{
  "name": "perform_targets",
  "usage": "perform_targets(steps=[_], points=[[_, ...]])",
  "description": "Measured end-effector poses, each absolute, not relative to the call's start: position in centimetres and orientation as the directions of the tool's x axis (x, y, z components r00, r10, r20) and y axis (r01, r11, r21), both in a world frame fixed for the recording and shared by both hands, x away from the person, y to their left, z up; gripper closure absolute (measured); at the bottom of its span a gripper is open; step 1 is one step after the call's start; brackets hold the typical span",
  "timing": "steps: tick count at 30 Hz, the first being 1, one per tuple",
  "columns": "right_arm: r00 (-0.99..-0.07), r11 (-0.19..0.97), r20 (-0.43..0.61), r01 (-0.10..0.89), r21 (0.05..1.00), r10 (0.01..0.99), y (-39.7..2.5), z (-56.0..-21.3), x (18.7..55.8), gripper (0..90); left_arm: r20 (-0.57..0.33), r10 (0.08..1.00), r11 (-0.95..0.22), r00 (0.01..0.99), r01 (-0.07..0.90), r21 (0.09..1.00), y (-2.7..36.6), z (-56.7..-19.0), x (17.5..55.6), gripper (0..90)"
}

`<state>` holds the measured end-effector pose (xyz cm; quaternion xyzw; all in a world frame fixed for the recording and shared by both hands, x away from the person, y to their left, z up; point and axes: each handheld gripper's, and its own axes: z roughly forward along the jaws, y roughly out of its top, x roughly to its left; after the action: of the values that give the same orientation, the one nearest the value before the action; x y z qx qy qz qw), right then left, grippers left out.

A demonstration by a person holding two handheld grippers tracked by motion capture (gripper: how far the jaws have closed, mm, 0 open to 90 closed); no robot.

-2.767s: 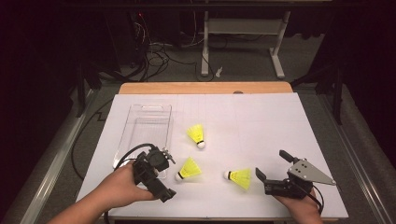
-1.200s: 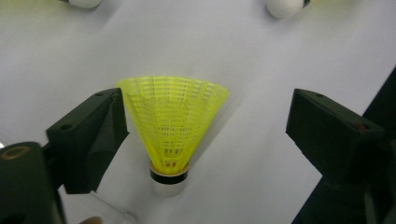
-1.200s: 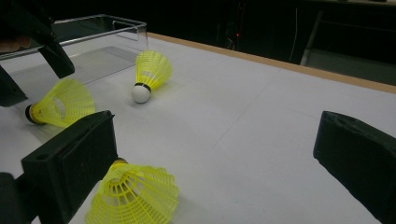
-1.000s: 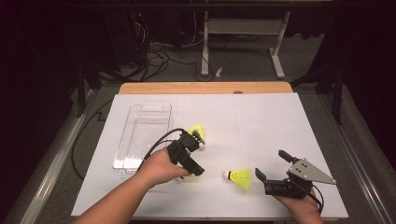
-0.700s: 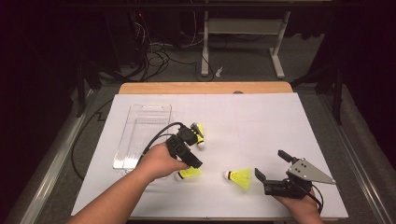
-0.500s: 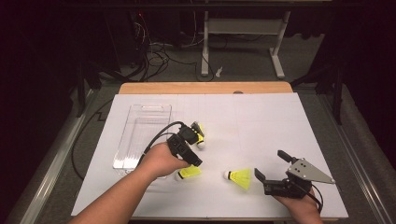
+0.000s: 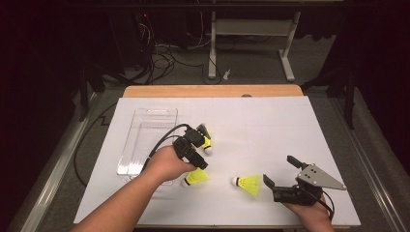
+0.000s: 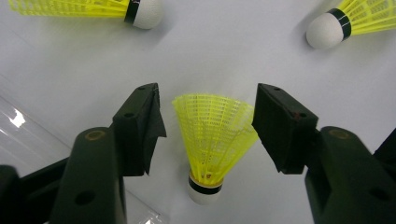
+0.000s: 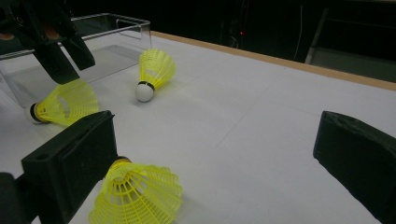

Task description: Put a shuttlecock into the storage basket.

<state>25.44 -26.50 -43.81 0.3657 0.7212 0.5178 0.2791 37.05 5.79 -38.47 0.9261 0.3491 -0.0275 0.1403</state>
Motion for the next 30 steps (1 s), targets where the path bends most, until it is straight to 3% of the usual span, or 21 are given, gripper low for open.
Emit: perform_targets(steps=[5,10,13,19,30], points=[[-0.576,0.196,-0.024,0.239,0.951,0.817,-26.5,-43.9,25.5,0.0,-0.160,0.623,-0.727,0.766,0.642,0.244,5.7,-38.3,36.6,39.2],[-0.577,0.197,-0.023,0.240,0.951,0.817,-26.5,-43.8,25.4,0.0,-0.148,0.616,-0.737,0.774,0.632,0.239,5.5,-38.2,36.2,21.1],[-0.578,0.196,-0.022,0.241,0.951,0.816,-26.5,-43.8,25.4,0.0,-0.145,0.621,-0.736,0.770,0.637,0.229,5.4,-38.6,36.1,16.2],[-0.577,0.196,-0.023,0.240,0.951,0.817,-26.5,-43.8,25.4,0.0,-0.147,0.619,-0.745,0.771,0.636,0.199,5.4,-39.6,36.1,17.0],[-0.577,0.195,-0.021,0.241,0.951,0.816,-26.5,-43.8,25.4,0.0,-0.154,0.613,-0.741,0.775,0.631,0.228,5.8,-39.3,35.6,31.7]])
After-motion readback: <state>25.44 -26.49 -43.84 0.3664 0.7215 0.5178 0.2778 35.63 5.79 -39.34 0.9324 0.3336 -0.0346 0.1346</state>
